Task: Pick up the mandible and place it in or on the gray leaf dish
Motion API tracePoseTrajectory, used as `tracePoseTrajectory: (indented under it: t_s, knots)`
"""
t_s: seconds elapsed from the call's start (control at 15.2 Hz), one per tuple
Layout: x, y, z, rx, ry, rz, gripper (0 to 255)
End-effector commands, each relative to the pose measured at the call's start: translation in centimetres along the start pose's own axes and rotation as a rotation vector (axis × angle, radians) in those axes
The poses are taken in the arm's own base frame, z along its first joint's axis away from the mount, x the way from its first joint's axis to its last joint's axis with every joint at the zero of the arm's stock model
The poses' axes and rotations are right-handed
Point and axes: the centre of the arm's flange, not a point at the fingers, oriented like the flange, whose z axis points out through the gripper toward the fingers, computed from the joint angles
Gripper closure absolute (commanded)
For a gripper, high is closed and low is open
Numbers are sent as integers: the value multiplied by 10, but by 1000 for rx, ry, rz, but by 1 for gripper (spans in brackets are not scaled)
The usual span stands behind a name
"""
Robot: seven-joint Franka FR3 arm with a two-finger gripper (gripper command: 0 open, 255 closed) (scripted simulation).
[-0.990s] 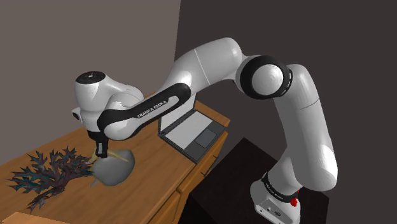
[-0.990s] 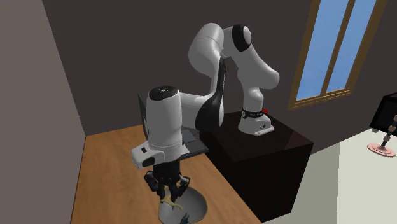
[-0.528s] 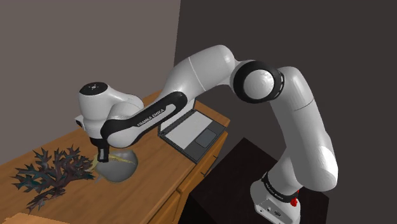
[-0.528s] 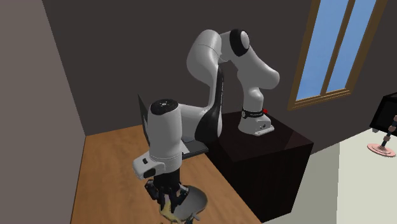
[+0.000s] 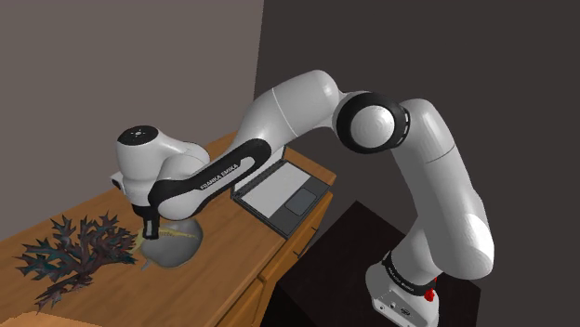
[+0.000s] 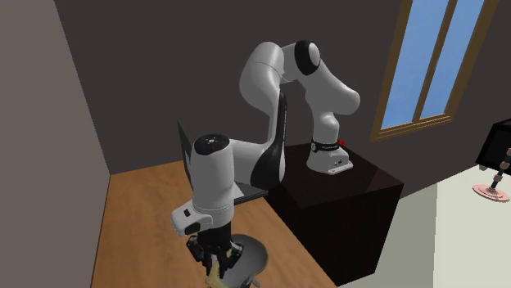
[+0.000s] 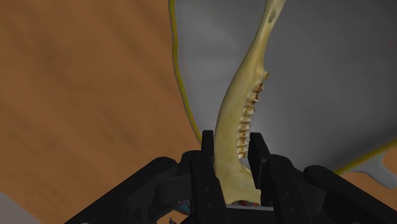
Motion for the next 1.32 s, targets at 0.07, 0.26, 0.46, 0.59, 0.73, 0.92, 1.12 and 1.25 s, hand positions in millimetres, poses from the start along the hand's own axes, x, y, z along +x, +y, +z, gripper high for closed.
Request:
tracePoseTrajectory:
  t_s: [0.07,0.26,0.46,0.59,0.73,0.92,1.12,1.25]
  knots:
    - [-1,-2,5,6,-8,-2,255]
    - [-3,-1,5,6,-8,-2,0]
    - [-1,-2,5,6,-8,-2,0]
    - [-1,-2,-22,6,-8,-2,0]
    - [-1,-2,-45,6,-8,-2,0]
    - [-1,-2,-45,6,-8,-2,0]
    - [-1,-2,-45,6,-8,-2,0]
    - [-1,-2,-45,6,-8,-2,0]
